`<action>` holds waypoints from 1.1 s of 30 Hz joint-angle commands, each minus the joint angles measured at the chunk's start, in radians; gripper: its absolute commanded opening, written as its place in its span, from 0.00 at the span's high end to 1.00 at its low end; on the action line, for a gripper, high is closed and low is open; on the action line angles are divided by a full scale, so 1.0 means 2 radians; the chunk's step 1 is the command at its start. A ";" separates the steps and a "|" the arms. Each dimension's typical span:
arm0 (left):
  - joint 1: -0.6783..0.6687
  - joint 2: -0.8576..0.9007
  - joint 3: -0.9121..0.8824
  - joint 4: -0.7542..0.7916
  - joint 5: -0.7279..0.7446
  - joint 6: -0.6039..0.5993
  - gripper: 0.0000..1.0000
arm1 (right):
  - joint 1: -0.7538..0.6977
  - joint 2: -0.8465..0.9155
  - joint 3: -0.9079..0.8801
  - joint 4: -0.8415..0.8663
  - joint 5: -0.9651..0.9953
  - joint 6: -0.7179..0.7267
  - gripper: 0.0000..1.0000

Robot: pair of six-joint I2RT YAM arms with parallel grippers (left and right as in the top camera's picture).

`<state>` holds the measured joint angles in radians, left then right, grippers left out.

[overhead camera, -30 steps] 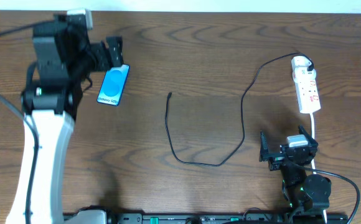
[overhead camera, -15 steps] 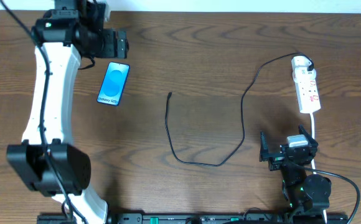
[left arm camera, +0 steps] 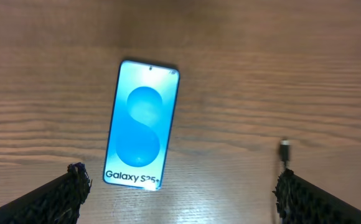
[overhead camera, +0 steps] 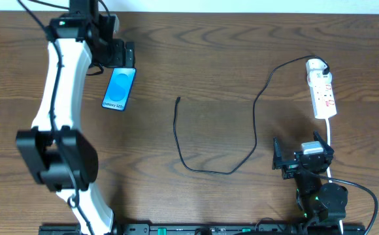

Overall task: Plug charger to phone and switch on socket
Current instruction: 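Move the left gripper forward over the blue phone, then lower the left gripper and close it on the phone's bottom edge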

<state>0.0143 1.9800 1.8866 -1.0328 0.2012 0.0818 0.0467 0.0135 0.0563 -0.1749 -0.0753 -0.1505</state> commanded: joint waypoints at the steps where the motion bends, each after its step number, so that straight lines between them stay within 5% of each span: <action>1: 0.001 0.039 -0.009 0.001 -0.019 -0.008 0.02 | -0.003 -0.003 -0.002 0.000 -0.003 0.000 0.01; 33: 0.001 0.152 -0.009 0.042 -0.069 -0.023 0.02 | -0.003 -0.003 -0.002 0.000 -0.003 0.000 0.01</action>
<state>0.0143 2.2673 1.8709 -0.9474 0.0906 0.0486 0.0467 0.0135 0.0563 -0.1749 -0.0753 -0.1505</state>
